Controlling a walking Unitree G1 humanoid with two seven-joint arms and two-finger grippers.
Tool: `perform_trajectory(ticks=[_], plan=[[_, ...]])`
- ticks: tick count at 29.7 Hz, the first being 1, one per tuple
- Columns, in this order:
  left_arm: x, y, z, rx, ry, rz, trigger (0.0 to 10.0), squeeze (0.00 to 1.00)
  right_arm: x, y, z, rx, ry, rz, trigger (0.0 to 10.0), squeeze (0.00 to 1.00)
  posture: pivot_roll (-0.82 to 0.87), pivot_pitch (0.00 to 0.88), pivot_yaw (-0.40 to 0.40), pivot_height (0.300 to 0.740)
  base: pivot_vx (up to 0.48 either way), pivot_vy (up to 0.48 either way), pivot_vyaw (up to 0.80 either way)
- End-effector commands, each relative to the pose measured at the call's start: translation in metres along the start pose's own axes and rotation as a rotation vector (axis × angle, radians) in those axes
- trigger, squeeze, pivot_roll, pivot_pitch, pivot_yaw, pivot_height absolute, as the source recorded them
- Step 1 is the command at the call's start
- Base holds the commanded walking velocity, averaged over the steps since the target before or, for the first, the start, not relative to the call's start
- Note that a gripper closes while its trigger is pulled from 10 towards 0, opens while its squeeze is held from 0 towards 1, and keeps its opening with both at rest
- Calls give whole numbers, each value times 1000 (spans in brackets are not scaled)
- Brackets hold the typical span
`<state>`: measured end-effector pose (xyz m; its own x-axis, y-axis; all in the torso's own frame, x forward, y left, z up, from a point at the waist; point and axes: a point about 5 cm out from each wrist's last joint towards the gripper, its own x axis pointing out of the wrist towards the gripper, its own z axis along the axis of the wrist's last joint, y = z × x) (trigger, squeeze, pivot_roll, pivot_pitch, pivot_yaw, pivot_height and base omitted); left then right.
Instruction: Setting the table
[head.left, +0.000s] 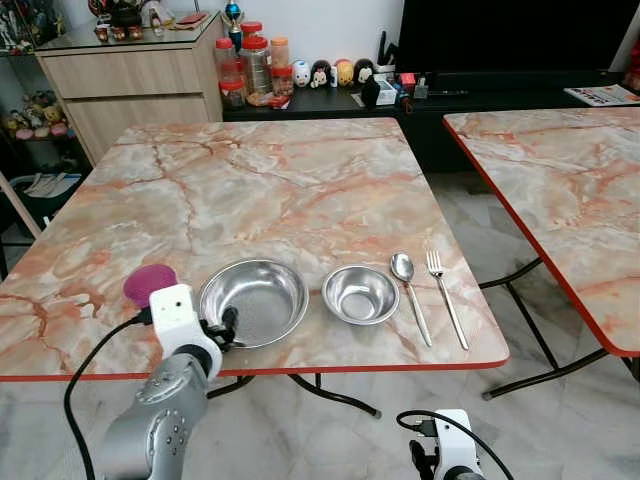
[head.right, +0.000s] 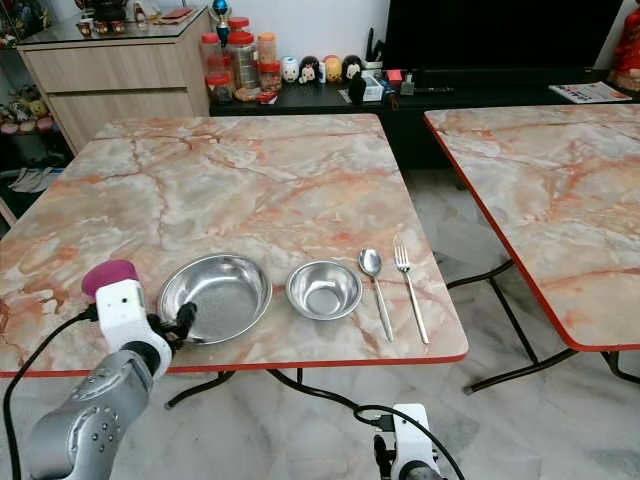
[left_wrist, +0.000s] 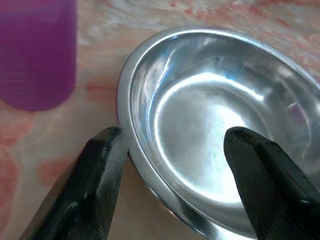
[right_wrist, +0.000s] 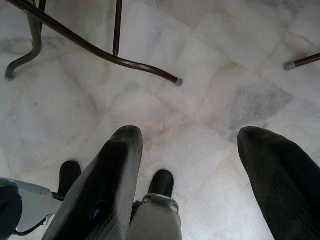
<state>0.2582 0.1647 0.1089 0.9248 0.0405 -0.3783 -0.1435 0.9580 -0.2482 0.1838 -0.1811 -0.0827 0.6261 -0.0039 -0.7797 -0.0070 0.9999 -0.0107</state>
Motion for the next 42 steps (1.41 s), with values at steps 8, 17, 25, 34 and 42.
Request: perform_trajectory(ticks=[8, 17, 25, 34, 42], plan=[[5, 4, -1, 30, 31, 63, 10000, 0, 1, -1, 4, 15, -15, -8, 10000, 0, 84, 0, 10, 727, 0, 0, 0], [1, 3, 21, 15, -40, 40, 10000, 0, 1, 0, 4, 12, -13, -5, 10000, 0, 101, 0, 8, 727, 0, 0, 0], [0, 3, 22, 30, -32, 34, 10000, 0, 2, 3, 6, 11, -14, 5, 10000, 0, 104, 0, 9, 727, 0, 0, 0], [0, 12, 7, 35, 36, 94, 10000, 0, 2, 1, 6, 9, -11, 2, 10000, 0, 103, 0, 4, 727, 0, 0, 0], [0, 20, 2, 40, 50, 141, 10000, 0, 1, 0, 6, 8, -12, -2, 10000, 0, 102, 0, 0, 727, 0, 0, 0]])
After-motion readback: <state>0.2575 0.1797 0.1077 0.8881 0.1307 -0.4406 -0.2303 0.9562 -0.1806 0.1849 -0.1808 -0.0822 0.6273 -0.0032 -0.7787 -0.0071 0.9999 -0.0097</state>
